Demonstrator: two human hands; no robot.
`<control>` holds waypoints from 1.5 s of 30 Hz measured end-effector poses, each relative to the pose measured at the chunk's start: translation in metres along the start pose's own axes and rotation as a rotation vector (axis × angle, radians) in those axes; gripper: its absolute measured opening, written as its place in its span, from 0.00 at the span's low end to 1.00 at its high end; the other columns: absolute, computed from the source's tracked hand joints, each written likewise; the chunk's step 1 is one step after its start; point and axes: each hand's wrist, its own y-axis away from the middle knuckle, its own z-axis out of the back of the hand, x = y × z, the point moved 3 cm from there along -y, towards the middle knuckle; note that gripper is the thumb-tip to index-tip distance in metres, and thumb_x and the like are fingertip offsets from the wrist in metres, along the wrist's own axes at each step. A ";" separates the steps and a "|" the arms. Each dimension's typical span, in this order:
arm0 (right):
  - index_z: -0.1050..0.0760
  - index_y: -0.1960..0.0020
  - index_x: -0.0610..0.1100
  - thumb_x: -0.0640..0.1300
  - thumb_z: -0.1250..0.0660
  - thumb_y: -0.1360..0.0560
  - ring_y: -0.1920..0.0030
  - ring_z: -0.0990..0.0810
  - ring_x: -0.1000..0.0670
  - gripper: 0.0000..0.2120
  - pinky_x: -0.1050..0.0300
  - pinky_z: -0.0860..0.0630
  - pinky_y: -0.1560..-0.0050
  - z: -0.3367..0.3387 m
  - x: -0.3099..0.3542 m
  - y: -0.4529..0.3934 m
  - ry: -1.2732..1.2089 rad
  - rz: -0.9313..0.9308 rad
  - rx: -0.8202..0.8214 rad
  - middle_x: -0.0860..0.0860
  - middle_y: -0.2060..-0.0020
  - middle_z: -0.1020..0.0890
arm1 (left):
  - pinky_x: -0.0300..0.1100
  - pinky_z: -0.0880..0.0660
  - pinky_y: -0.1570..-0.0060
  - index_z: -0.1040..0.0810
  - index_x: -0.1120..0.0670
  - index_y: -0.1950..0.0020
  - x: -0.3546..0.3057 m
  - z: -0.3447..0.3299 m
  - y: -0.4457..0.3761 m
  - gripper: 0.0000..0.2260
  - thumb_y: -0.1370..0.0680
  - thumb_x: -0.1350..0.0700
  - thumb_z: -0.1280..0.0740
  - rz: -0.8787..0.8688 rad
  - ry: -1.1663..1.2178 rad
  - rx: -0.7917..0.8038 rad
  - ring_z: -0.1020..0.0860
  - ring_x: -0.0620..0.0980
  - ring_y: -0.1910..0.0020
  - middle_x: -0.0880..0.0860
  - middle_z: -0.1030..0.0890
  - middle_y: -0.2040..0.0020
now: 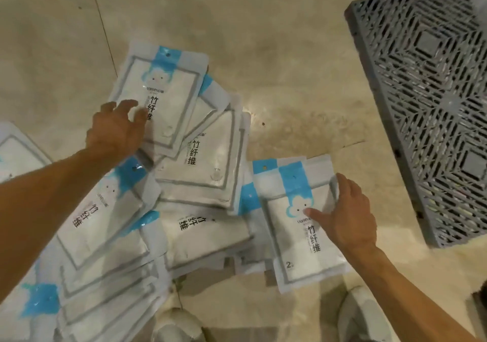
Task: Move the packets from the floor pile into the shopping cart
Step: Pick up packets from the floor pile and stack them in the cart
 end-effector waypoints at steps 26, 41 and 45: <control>0.20 0.44 0.41 0.38 0.21 0.28 0.63 0.13 0.54 0.15 0.59 0.18 0.66 0.006 -0.034 -0.009 -0.794 -0.242 0.070 0.49 0.56 0.14 | 0.45 0.22 0.53 0.20 0.56 0.39 0.015 -0.010 0.037 0.20 0.30 0.61 0.21 0.151 0.656 0.057 0.19 0.55 0.52 0.54 0.17 0.48; 0.20 0.38 0.42 0.44 0.20 0.32 0.50 0.12 0.40 0.24 0.42 0.14 0.57 0.183 0.009 0.039 -1.171 -0.164 0.180 0.43 0.49 0.12 | 0.41 0.17 0.66 0.18 0.59 0.53 -0.058 0.086 0.154 0.08 0.27 0.69 0.28 0.190 1.032 0.226 0.14 0.52 0.62 0.51 0.13 0.61; 0.20 0.37 0.42 0.35 0.29 0.23 0.48 0.12 0.40 0.15 0.39 0.15 0.52 0.252 0.068 0.070 -1.222 -0.092 0.235 0.42 0.47 0.12 | 0.46 0.17 0.61 0.19 0.60 0.47 -0.069 0.158 0.189 0.09 0.26 0.68 0.29 0.171 1.094 0.221 0.13 0.55 0.58 0.54 0.12 0.56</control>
